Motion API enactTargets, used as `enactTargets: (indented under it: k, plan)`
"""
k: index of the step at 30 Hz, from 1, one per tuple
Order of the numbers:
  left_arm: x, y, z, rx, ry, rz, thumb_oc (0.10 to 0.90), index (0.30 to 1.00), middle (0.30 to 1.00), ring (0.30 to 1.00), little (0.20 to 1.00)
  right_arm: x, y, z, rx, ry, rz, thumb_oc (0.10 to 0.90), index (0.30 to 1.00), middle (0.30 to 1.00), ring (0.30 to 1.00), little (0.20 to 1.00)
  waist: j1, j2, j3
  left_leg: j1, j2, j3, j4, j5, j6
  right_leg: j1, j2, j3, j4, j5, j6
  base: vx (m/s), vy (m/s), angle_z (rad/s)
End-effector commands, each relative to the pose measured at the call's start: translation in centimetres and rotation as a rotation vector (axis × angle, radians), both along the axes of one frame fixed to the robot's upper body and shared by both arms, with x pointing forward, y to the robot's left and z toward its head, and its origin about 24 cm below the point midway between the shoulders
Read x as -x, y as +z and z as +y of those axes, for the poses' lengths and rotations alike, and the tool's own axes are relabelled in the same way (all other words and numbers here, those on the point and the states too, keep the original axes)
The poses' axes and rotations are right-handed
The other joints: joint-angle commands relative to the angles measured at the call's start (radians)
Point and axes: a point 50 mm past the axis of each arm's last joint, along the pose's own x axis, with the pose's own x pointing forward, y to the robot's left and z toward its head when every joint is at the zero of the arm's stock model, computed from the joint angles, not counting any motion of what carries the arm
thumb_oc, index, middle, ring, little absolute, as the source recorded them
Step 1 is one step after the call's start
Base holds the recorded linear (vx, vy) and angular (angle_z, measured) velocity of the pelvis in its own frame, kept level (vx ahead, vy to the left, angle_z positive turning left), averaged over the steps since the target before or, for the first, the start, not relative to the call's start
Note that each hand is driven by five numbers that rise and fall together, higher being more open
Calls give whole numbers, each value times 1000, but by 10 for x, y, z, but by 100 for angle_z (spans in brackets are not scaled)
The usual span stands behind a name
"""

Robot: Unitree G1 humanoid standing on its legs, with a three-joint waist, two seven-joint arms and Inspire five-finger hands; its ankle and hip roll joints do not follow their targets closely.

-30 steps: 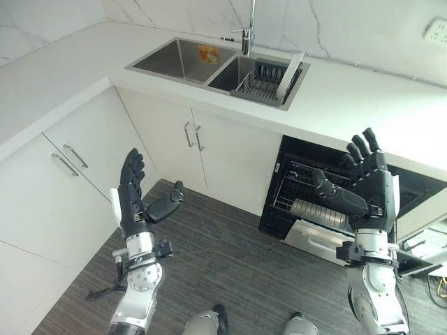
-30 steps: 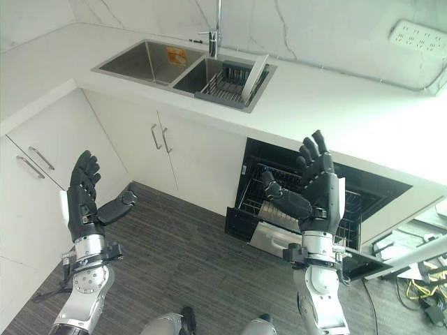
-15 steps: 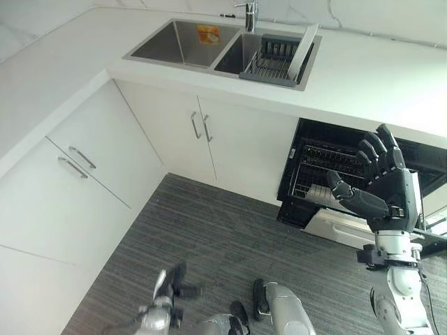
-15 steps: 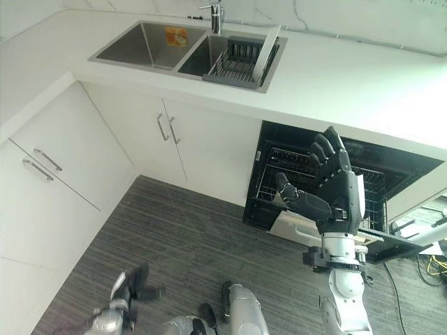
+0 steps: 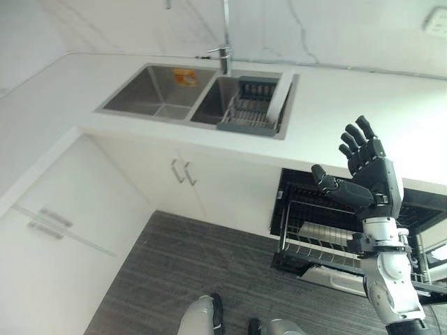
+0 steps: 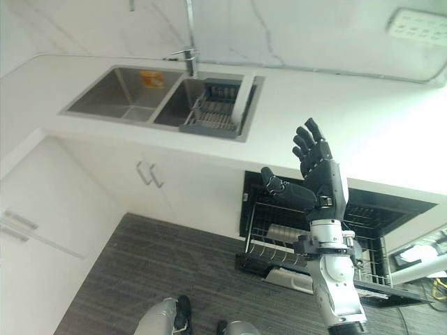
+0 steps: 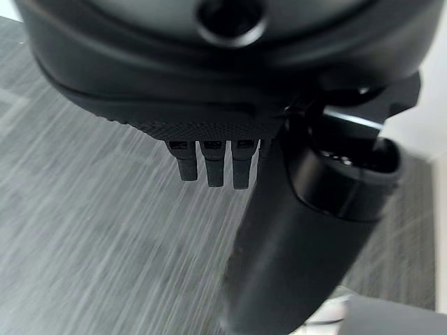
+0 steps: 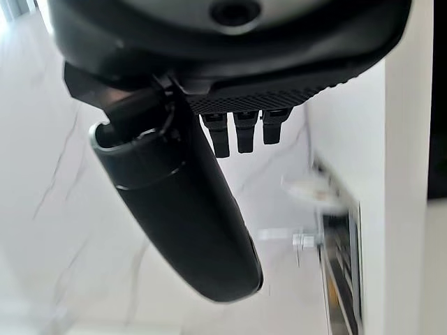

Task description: Place the dishes in the dishwasher.

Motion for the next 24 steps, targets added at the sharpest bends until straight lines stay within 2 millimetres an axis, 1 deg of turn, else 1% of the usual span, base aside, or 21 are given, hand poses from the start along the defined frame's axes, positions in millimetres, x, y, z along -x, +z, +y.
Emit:
enactTargets:
  k: [1,2,3,5,7,10,13,14,16,20,24]
  plan:
    - [-2,-2,-11,41,-7,14,800,900,900,900,900,0,61,13,83,56,-293,800,900,900,900,900,25,63,-6,-36,76,-15,169,61,-29,-15,19,-33,44,-35,143,284,205,-130]
    - [-1,-3,-12,60,-21,20,800,900,900,900,900,0,62,15,87,59,-294,800,900,900,900,900,23,67,-4,-47,82,-10,169,66,-28,-7,16,-27,44,-39,143,226,208,-96]
    - [-2,-3,-12,81,-37,21,800,900,900,900,900,1,65,15,91,61,-295,800,900,900,900,900,18,70,-8,-43,90,19,169,37,-21,2,9,-35,44,-49,148,186,199,-56]
    - [0,-4,-16,110,-34,35,800,900,900,900,900,1,66,13,95,67,-297,800,900,900,900,900,12,78,-14,-35,92,33,169,23,-15,14,-5,-39,44,-54,156,204,226,-63]
    - [1,-4,-18,126,-40,50,800,900,900,900,900,2,67,10,89,67,-302,800,900,900,900,900,8,84,-21,-16,83,28,169,1,-6,21,-20,-36,44,-55,167,227,212,-82]
    - [-2,-4,-15,122,-83,49,800,900,900,900,900,3,69,6,87,49,-303,800,900,900,900,900,-5,92,-32,28,62,23,169,-50,17,14,-42,-42,44,-48,180,184,196,-51]
    - [-4,-3,-11,135,-101,57,800,900,900,900,900,3,71,3,67,37,-303,800,900,900,900,900,-29,106,-41,73,41,7,169,-104,44,-36,-69,-61,44,-19,194,116,224,-12]
    - [-3,-3,-10,140,-105,71,800,900,900,900,900,5,71,0,64,28,-310,800,900,900,900,900,-41,107,-47,86,23,-1,169,-129,62,-72,-83,-62,44,4,207,76,247,1]
    - [0,-3,-11,168,-100,89,800,900,900,900,900,6,70,-1,54,35,-307,800,900,900,900,900,-45,103,-54,97,9,-1,169,-148,78,-103,-98,-59,44,25,221,40,166,-23]
    - [0,-4,-13,181,-95,87,800,900,900,900,900,5,70,1,42,44,-311,800,900,900,900,900,-40,96,-63,107,3,23,169,-170,92,-128,-123,-81,44,53,241,9,102,-60]
    - [4,-4,-12,173,-93,97,800,900,900,900,900,5,68,2,23,51,-295,800,900,900,900,900,-36,89,-67,123,-1,51,169,-188,104,-140,-136,-106,44,79,251,0,85,-38]
